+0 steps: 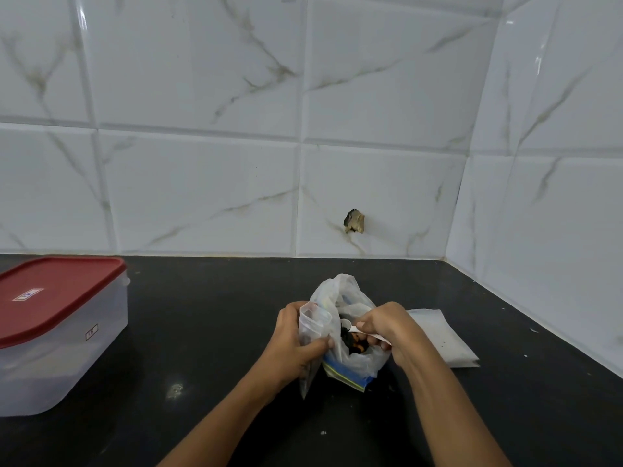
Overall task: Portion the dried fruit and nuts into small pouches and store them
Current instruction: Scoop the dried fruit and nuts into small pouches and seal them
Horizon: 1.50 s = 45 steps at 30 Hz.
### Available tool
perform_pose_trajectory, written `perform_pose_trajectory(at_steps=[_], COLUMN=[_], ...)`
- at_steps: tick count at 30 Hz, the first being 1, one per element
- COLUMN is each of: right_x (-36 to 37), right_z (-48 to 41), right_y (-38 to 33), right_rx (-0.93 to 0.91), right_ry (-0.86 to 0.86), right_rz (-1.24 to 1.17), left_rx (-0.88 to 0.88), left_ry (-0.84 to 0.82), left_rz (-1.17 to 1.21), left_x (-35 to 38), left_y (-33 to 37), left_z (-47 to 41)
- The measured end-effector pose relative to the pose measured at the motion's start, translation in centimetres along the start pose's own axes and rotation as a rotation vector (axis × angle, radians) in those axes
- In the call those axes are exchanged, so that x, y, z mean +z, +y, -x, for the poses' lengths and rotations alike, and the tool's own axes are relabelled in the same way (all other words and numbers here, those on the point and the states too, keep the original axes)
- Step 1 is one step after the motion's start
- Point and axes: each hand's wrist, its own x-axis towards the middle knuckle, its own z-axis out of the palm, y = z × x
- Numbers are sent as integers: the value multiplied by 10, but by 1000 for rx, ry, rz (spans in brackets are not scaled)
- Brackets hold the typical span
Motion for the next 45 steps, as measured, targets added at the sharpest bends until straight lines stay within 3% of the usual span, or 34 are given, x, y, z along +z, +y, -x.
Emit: perform_pose_trajectory(at_steps=[3, 11, 16, 29, 34, 40, 45], right_x=[-4, -17, -22, -15, -1, 10, 13], right_z=[4, 21, 29, 53, 59, 58, 56], right_y=[0, -5, -12, -24, -25, -28, -30], right_rx=[-5, -4, -8, -229, -347, -668, -959], right_ry=[4, 17, 13, -67, -62, 115, 209], right_rz=[-126, -172, -163, -300, -148, 331, 596], left_rx=[-14, -16, 10, 4, -20, 23, 15], left_ry=[12, 72, -14, -59, -68, -27, 5], left_rz=[-24, -78, -66, -82, -3, 5, 88], left_x=[-3, -13, -16, -14, -14, -14, -15], left_y=[2, 10, 7, 10, 10, 11, 13], left_z=[-2, -6, -7, -5, -6, -6, -6])
